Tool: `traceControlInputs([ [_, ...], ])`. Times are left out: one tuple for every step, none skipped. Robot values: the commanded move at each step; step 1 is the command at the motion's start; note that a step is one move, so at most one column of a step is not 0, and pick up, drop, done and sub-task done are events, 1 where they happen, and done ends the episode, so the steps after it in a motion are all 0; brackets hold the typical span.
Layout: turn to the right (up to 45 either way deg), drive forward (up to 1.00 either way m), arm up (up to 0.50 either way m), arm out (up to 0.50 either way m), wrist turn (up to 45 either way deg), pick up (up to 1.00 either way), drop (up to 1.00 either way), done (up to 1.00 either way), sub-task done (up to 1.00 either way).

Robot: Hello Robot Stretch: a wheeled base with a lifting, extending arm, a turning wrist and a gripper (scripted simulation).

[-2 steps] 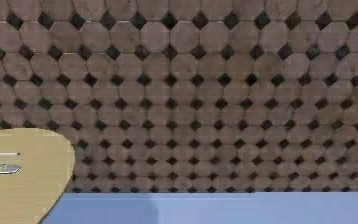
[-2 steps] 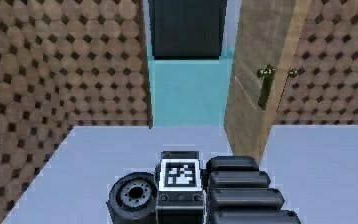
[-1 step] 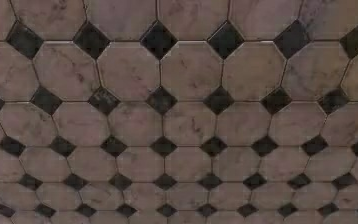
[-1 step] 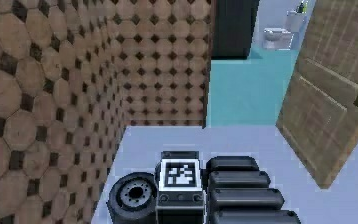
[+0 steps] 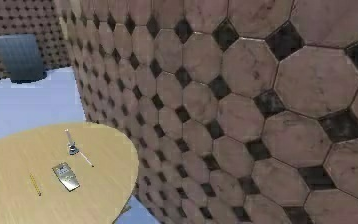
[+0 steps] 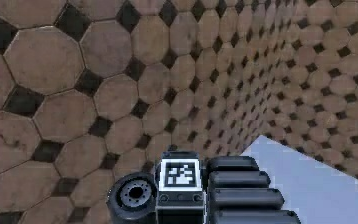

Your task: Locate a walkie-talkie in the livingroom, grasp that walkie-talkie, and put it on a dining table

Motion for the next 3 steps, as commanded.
traceControlInputs([
  [-45.0,0.00,0.00,0.00,0.0,0.00,0.00,0.00,0.00],
  [-45.0,0.00,0.00,0.00,0.0,0.00,0.00,0.00,0.00],
  [-39.0,0.00,0.00,0.00,0.0,0.00,0.00,0.00,0.00],
])
